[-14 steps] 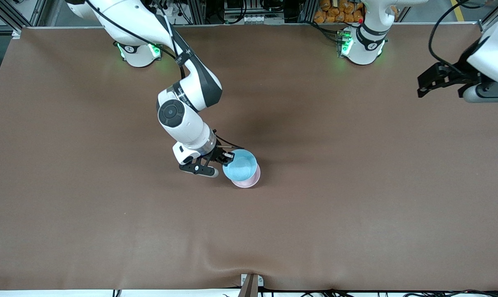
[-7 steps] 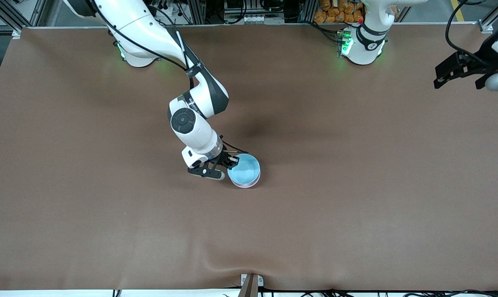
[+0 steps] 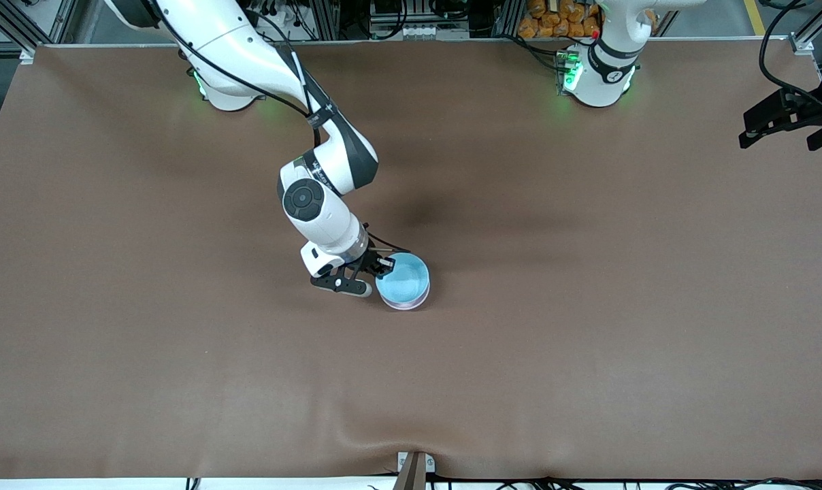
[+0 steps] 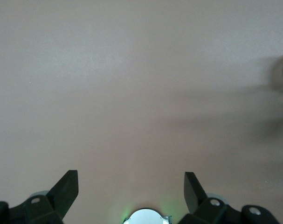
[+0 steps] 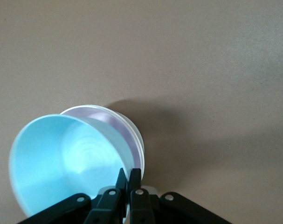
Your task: Stack pink and blue bowls on white bowl
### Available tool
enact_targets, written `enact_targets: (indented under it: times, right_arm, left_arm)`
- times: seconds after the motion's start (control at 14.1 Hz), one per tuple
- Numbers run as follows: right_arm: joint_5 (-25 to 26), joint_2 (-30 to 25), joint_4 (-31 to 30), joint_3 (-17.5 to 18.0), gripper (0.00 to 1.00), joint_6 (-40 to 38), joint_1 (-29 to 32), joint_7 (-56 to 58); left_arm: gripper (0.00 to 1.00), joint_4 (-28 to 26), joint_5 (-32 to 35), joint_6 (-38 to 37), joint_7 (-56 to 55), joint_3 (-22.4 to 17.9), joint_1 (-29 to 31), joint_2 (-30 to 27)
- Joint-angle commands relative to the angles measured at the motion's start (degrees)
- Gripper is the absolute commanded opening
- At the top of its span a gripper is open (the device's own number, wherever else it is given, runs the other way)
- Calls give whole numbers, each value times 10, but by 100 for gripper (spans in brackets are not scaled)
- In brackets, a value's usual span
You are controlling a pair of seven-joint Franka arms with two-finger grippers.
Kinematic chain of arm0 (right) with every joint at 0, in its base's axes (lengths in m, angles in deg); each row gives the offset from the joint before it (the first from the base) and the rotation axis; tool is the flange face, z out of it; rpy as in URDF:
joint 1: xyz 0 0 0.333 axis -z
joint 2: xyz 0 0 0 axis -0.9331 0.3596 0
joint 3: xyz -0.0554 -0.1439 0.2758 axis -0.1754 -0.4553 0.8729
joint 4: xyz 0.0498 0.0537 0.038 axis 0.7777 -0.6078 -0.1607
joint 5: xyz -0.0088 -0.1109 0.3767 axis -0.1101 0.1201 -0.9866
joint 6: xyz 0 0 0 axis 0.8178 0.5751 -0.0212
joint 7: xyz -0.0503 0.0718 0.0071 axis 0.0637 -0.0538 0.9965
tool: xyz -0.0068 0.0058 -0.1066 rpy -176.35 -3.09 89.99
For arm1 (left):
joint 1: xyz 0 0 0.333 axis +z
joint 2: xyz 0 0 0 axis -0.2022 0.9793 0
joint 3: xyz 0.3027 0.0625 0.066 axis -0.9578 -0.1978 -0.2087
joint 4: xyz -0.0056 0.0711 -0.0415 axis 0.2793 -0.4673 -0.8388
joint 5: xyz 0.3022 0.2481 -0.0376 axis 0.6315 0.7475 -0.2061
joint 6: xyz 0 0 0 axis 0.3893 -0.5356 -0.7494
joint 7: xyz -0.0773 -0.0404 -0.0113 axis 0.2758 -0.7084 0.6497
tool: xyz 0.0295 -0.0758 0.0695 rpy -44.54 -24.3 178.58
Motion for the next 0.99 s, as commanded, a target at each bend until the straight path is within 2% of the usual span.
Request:
enact_targets:
  times: [0.0,0.21,0.49,0.92]
  right_arm:
    - [-7,5,11,-7,99,-3,-9,4]
    - [-7,-13,7,-8,100,-7,3,-2]
    - [-3,-80,3,-10,100,-99,74,18]
    - [0,-195,-44,-11,100,-254,218,219]
  left_arm:
    - [100,-6,-9,8,10,0,2,1]
    - [100,-6,-9,21,16,-4,1,9]
    - [100,-6,-9,30,17,-4,0,14]
    - [100,0,-9,30,12,-4,2,20]
